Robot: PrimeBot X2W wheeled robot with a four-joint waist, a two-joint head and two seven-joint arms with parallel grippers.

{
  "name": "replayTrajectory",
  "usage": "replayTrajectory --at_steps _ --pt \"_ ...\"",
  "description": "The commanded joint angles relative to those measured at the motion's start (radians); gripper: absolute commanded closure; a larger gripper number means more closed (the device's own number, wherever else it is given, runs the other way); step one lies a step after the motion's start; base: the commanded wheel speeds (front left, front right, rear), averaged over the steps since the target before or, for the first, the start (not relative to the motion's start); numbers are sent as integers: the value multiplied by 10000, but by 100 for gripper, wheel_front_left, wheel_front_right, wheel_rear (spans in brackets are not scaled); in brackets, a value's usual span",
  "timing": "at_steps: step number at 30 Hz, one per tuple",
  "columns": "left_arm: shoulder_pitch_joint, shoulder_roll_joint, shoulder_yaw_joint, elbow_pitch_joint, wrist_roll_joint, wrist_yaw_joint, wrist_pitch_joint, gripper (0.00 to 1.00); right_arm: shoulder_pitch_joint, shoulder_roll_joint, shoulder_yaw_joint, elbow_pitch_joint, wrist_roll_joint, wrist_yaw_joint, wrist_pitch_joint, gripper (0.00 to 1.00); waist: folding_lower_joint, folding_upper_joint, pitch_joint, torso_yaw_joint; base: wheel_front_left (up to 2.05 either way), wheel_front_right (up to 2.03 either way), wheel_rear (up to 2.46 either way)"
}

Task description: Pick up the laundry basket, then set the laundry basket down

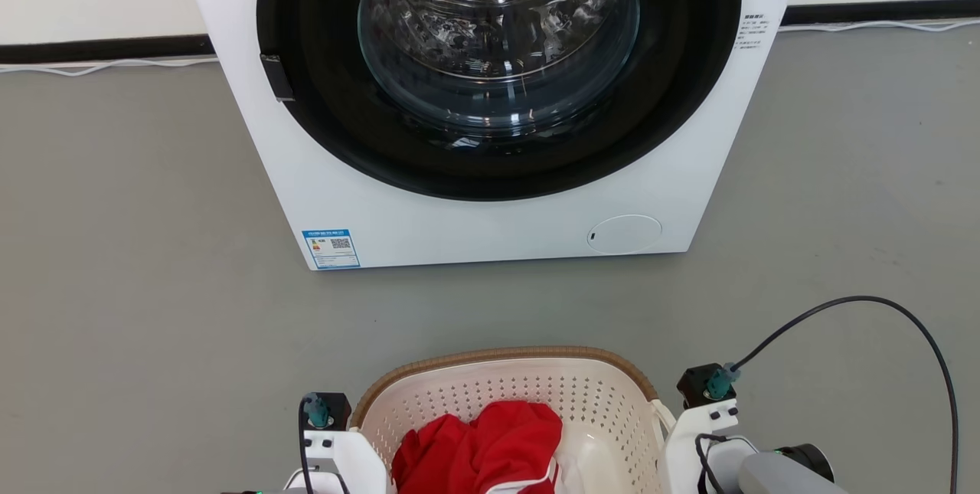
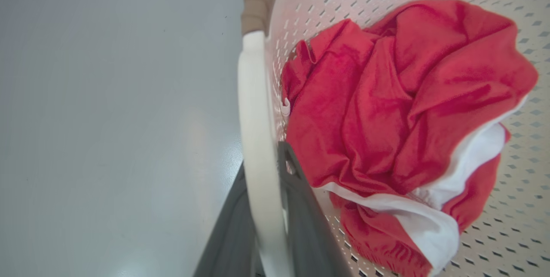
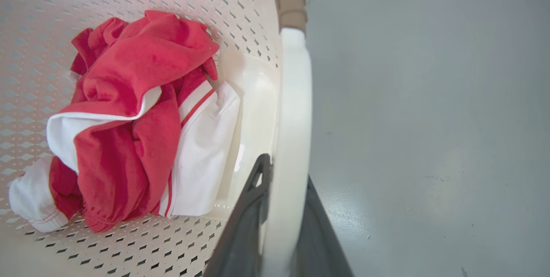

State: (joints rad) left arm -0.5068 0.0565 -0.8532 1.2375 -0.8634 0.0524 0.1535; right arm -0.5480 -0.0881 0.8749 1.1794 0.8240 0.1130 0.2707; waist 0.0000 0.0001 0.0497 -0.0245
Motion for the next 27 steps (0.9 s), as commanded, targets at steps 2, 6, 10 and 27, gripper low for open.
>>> replayTrajectory --at_steps 2,6,10,27 --pt "-523 -62 106 -163 -48 33 -159 100 -192 379 164 -266 70 177 -254 100 0 -1 45 -1 0 0 0" --pt "-642 -62 18 -136 -116 40 -214 100 -280 379 212 -236 124 177 -357 100 0 -1 182 -15 0 0 0" --pt "-753 -62 -44 -80 -154 48 -245 100 -354 379 260 -234 174 177 -406 100 0 -1 317 -32 0 0 0" --pt "-1804 -61 -316 87 -34 87 -567 100 -1245 379 421 -237 44 177 -1110 100 0 -1 1742 50 0 0 0"
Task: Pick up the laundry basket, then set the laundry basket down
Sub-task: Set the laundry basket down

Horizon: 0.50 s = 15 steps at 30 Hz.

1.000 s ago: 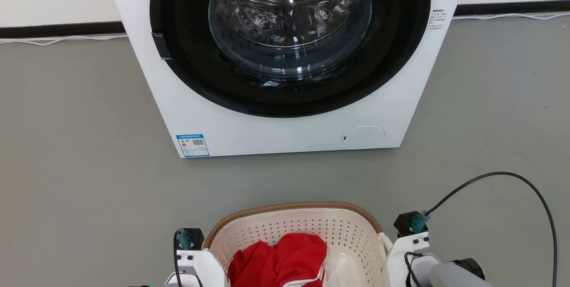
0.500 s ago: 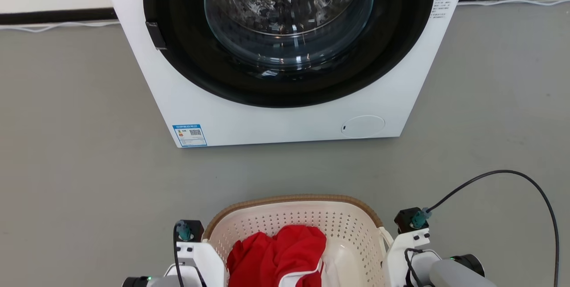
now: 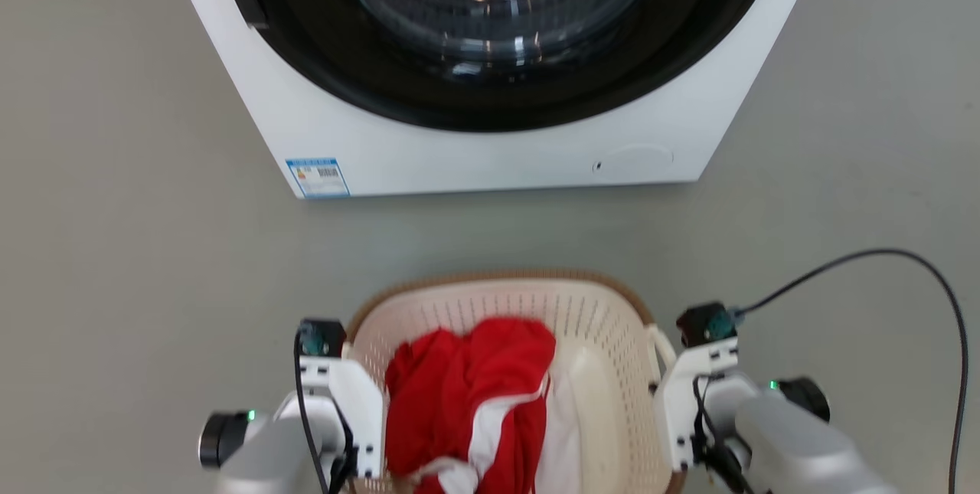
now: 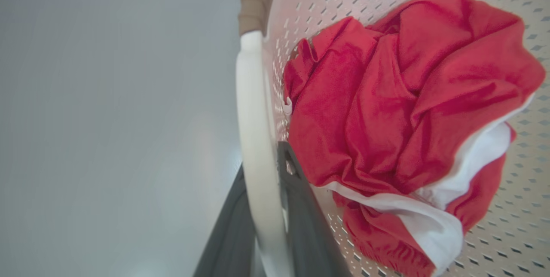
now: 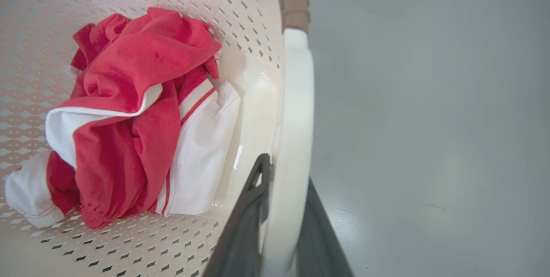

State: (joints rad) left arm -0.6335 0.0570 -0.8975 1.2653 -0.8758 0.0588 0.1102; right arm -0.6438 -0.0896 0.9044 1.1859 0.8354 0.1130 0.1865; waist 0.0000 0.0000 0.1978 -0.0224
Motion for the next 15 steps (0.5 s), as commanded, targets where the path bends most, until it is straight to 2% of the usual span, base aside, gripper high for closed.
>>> replayTrajectory --at_steps 1,15 --pt "-671 -62 110 -179 113 12 -144 100 -410 394 115 -278 -103 177 -336 100 0 0 414 41 0 0 0" --pt "-3033 62 -21 -115 442 77 -420 100 -2400 394 -243 264 -604 177 -1368 100 0 0 3218 135 0 0 0"
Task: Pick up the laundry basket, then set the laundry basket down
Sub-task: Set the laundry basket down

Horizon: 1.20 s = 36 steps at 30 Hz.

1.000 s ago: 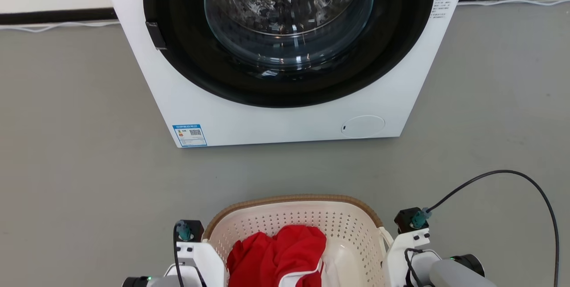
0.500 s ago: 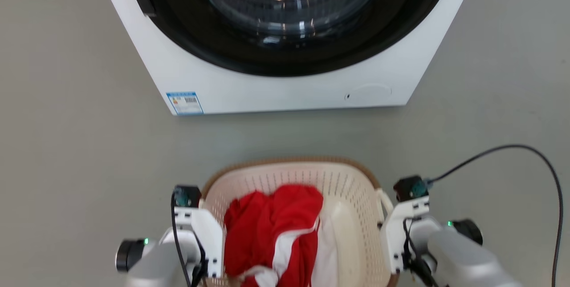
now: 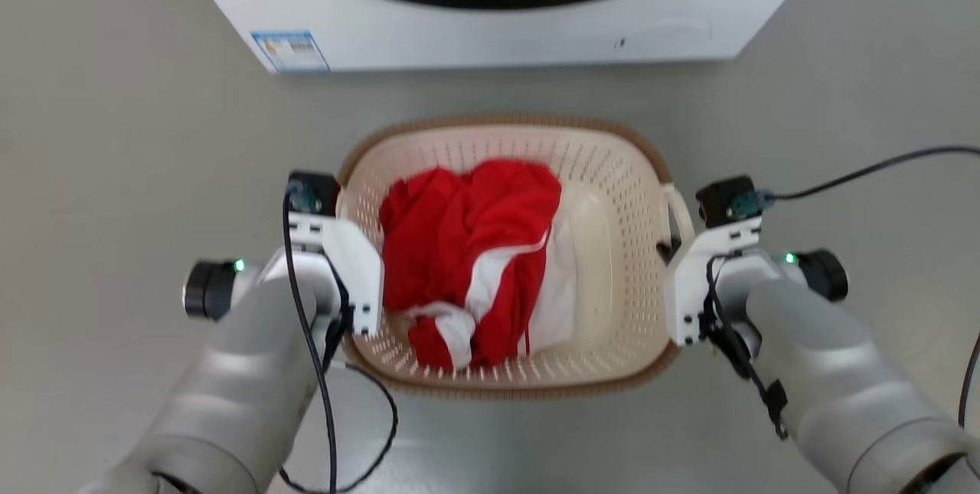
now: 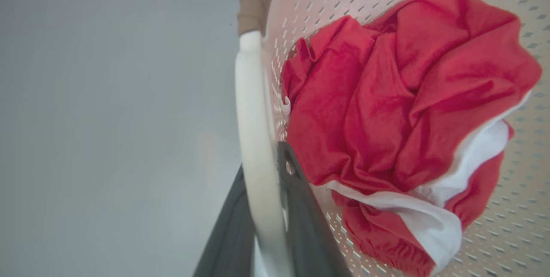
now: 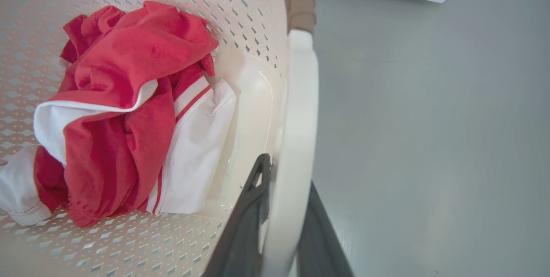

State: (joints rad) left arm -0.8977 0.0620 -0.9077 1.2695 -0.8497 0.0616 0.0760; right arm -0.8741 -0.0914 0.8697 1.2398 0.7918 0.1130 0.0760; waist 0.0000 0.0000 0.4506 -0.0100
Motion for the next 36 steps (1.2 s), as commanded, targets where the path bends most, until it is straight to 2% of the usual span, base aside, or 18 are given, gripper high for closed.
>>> replayTrajectory --at_steps 1,15,25,36 --pt "-546 42 76 -150 201 62 -109 100 -219 412 86 -255 -197 177 -317 100 0 0 906 -6 0 0 0" --pt "-2387 147 204 -73 225 240 -559 100 -2105 412 -351 365 -866 177 -1007 100 0 0 3213 -32 0 0 0" --pt "-3231 122 71 -2 385 356 -878 100 -2475 412 -1099 505 -1459 177 -1199 100 0 0 4038 105 0 0 0" --pt "-3462 101 9 76 369 325 -1004 100 -2332 412 -1657 508 -1854 177 -1254 100 0 0 4407 98 0 0 0"
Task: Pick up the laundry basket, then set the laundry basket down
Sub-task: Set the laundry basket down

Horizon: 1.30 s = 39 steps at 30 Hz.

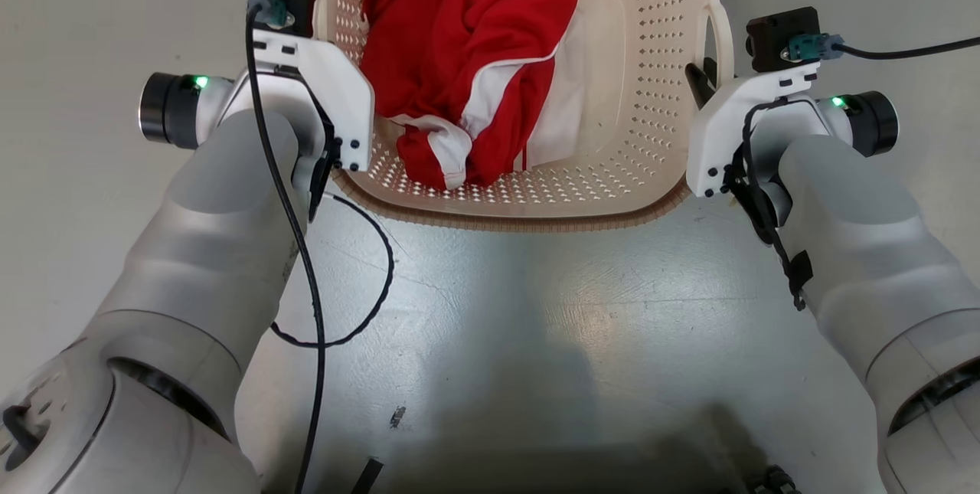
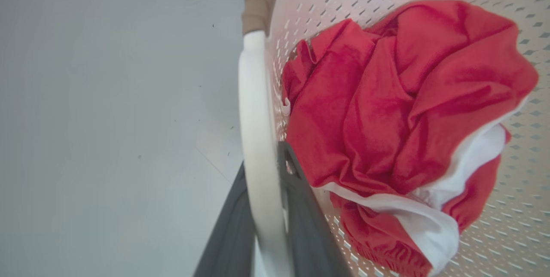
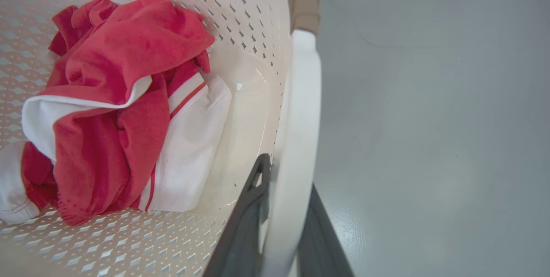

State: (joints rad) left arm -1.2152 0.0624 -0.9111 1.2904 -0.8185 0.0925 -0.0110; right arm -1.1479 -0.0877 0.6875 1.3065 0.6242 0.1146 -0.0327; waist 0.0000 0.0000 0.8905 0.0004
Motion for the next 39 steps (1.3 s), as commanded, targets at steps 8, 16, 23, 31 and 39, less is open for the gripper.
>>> replayTrajectory --at_steps 8,16,23,31,39 --pt "-350 75 8 -90 5 -22 -169 100 424 375 -127 -158 -395 161 -191 100 0 0 143 -37 0 0 0" --pt "-403 42 37 -61 -75 165 -376 100 381 346 -967 -158 -998 161 -392 0 0 0 242 -76 0 0 0" --pt "-261 -17 116 -39 -278 354 -289 0 514 303 -2038 -158 -2135 161 -666 0 0 0 150 -46 0 0 0" --pt "-139 -64 128 -26 -453 427 -8 0 539 331 -3096 -158 -3110 161 -784 0 0 0 -24 -29 0 0 0" --pt "-71 -83 123 -19 -554 461 30 0 589 361 -3860 -157 -3848 161 -788 0 0 0 -148 2 0 0 0"
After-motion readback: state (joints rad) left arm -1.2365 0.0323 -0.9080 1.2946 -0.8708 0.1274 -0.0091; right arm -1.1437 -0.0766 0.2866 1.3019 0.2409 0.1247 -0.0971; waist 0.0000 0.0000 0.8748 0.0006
